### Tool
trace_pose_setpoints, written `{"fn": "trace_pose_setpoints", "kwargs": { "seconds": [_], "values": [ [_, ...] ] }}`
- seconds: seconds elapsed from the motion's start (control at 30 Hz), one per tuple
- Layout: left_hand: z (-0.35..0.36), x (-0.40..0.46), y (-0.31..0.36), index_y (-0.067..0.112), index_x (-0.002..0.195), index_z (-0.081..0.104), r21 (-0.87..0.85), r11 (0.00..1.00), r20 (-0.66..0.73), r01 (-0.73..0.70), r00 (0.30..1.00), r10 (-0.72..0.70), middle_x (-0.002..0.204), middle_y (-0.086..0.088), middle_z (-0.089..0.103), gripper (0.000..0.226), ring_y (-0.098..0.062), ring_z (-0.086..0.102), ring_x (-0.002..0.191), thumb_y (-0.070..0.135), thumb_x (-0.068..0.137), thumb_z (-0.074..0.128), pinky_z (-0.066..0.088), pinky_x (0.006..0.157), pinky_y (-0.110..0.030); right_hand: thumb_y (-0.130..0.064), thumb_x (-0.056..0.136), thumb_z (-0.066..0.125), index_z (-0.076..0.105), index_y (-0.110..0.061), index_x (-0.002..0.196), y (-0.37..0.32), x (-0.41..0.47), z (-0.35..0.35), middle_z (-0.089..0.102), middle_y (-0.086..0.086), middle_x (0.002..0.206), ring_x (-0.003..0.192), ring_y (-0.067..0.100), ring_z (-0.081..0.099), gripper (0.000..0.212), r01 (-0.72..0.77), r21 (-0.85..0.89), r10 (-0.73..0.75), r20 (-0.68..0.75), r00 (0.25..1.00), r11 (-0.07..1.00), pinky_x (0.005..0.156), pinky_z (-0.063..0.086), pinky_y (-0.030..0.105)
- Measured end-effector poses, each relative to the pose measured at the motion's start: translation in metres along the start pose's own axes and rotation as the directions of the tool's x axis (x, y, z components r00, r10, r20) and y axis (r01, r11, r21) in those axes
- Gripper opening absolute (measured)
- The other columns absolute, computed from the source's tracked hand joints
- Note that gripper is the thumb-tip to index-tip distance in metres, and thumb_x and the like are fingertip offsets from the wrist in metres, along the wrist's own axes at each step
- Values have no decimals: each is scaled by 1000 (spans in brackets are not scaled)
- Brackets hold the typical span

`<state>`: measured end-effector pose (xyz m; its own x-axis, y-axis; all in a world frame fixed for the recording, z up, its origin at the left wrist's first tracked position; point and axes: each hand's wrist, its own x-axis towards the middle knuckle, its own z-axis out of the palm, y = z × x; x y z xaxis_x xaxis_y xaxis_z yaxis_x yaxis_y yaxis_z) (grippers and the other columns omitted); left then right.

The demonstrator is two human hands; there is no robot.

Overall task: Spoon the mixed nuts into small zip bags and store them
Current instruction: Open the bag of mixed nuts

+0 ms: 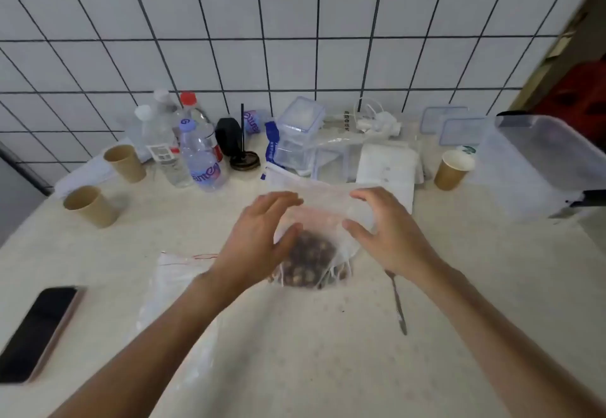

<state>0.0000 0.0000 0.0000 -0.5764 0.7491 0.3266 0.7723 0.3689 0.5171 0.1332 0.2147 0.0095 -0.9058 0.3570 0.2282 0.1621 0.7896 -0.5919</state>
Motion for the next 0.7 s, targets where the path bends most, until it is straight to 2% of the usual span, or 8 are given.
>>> {"fn": "trace_pose_setpoints", "kwargs": {
  "seconds": [0.1,0.17,0.2,0.3,0.4,0.47,0.57,0.7],
  "values": [
    [8,40,-16,22,155,40,322,935,12,-148,988,152,161,0,41,59,-22,29,153,50,104,49,25,124,-46,-37,92,74,45,-11,148,8,29,9,50,8,149,138,25,44,68,87,-206,-79,46,996,975,111,34,34],
    [10,59,-25,21,161,29,414,898,100,-146,988,114,165,-1,35,68,-25,19,157,56,104,44,14,127,-51,-40,90,75,42,-10,149,13,43,18,52,13,147,137,32,46,74,110,-339,-78,108,991,934,113,35,40],
    [15,61,-32,21,161,27,440,888,127,-136,988,89,162,-3,39,69,-26,23,155,57,104,44,14,127,-52,-40,91,75,42,-9,148,18,44,27,54,14,144,135,33,48,73,113,-385,-73,117,990,916,113,35,40],
    [16,61,-45,27,144,51,550,815,144,-182,982,122,128,1,64,50,-25,51,130,50,100,57,29,116,-43,-28,95,70,51,-8,141,30,39,42,61,11,132,126,30,52,53,155,-428,-139,67,988,890,108,38,37],
    [11,39,-41,32,113,70,562,785,99,-261,963,249,104,9,66,18,-17,59,107,40,99,62,39,104,-37,-11,95,65,69,-9,117,33,27,47,69,6,116,113,25,59,23,257,-405,-282,-4,959,877,98,44,35],
    [9,14,-36,32,110,70,575,768,84,-282,954,287,109,10,64,15,-15,59,108,37,100,61,44,103,-37,-7,96,62,72,-10,104,29,9,45,70,3,107,103,24,62,14,297,-356,-335,-47,941,886,90,48,37],
    [6,-28,-20,29,120,67,524,816,-34,-244,951,307,124,9,63,21,-14,60,114,33,100,63,48,99,-39,-12,99,60,69,-14,101,13,-27,41,70,-2,104,96,19,63,9,353,-281,-391,-88,916,892,86,51,37],
    [1,-80,19,19,116,69,538,797,-238,-274,858,456,116,0,65,20,-21,61,106,21,97,65,50,91,-41,-14,98,64,72,-15,104,-17,-83,33,74,-4,104,96,14,64,10,443,-261,-486,-129,864,857,84,43,23]
  ]
}}
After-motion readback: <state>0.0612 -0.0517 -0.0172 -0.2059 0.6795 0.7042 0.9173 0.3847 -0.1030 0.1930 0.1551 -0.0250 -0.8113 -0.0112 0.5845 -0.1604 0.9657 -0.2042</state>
